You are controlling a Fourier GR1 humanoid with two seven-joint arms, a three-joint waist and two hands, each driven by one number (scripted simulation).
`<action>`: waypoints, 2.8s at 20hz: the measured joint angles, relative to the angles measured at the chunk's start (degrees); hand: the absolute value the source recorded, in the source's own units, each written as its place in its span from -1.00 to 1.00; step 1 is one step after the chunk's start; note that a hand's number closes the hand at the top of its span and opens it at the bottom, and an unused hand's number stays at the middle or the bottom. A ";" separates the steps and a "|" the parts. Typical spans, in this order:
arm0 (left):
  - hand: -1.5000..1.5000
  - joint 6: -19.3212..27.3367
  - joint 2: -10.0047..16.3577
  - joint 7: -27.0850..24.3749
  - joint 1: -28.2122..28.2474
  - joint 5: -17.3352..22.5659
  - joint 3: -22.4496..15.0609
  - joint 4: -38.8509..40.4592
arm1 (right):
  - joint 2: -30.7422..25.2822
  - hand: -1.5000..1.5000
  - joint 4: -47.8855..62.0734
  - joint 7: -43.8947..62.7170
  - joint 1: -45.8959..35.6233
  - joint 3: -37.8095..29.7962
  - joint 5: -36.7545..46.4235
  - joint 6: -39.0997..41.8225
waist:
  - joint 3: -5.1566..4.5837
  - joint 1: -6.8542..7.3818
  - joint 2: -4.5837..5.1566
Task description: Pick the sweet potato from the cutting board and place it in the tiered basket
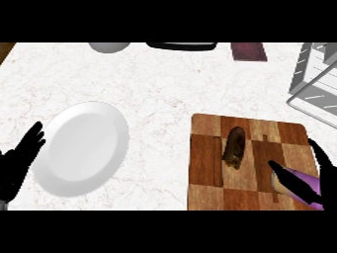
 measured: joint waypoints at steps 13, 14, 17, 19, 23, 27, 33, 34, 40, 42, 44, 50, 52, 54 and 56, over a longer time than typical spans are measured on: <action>0.00 -2.01 -1.01 -1.62 -1.60 -0.17 0.90 4.75 | 7.94 -1.00 -1.81 38.88 -26.32 8.04 3.78 21.00 | 1.62 -0.28 -0.14; 0.00 -2.22 -0.82 -1.57 -1.74 0.02 1.31 4.99 | 8.47 -1.00 -1.28 39.82 -27.23 8.19 3.82 21.75 | 1.67 -0.50 -0.17; 0.00 -2.35 -0.84 -1.18 -1.76 0.06 1.65 4.90 | 10.07 -1.00 0.45 41.82 -29.41 8.26 4.36 23.71 | 1.75 -1.05 -0.31; 0.00 -2.07 -1.14 -1.57 -1.27 -0.28 1.72 4.89 | 10.78 -1.00 1.61 42.57 -30.29 7.82 4.81 24.90 | 1.78 -1.35 -0.38; 0.00 -2.35 -1.01 -1.50 -0.98 -0.07 2.64 4.98 | 11.47 -1.00 1.22 43.20 -30.27 5.94 5.16 26.63 | 1.82 -2.10 -0.51; 0.00 -2.47 -1.71 -2.31 -0.82 -0.47 3.06 5.91 | 12.63 -1.00 -0.63 43.35 -28.40 4.93 5.25 27.94 | 1.86 -2.48 -0.51; 0.00 -3.27 -1.51 -1.22 -0.73 -0.55 3.80 4.65 | 14.39 -1.00 -2.44 43.07 -25.99 3.71 6.14 29.47 | 1.91 -2.41 -0.48; 0.00 -3.07 -2.04 -2.02 -0.42 -1.03 3.69 5.17 | 14.76 -1.00 -2.66 43.08 -25.77 3.61 6.50 29.68 | 1.93 -2.41 -0.46; 0.00 -4.17 -1.90 -1.38 -0.31 -1.23 4.82 4.87 | 16.53 -1.00 -3.54 41.54 -22.62 2.91 9.69 30.08 | 1.95 -2.34 -0.38; 0.00 -4.55 -1.81 -1.85 0.55 -1.47 5.31 4.51 | 16.84 -1.00 -2.77 40.23 -22.11 1.79 9.94 30.24 | 1.96 -2.20 -0.36; 0.00 -4.14 -2.63 -2.18 0.72 -2.31 5.02 4.31 | 17.83 -1.00 -1.07 39.78 -23.23 0.99 10.47 30.50 | 1.97 -2.07 -0.32; 0.00 -4.62 -3.83 -1.87 -0.42 -3.36 5.67 5.27 | 20.28 -1.00 1.50 38.31 -23.57 -0.60 13.10 30.84 | 1.97 -2.11 -0.29; 0.00 -5.18 -3.94 -2.33 -0.88 -3.70 6.00 6.10 | 21.67 -1.00 3.66 37.83 -23.95 -0.99 14.29 30.57 | 1.94 -2.06 -0.29; 0.00 -6.24 -3.79 -2.41 -1.31 -3.54 6.78 7.11 | 22.64 -1.00 4.38 37.65 -24.24 -1.63 14.91 30.68 | 1.90 -2.08 -0.32; 0.00 -6.23 -4.28 -2.43 -1.18 -4.14 6.77 6.89 | 23.13 -1.00 6.28 36.54 -24.14 -2.76 15.33 30.54 | 1.88 -2.04 -0.35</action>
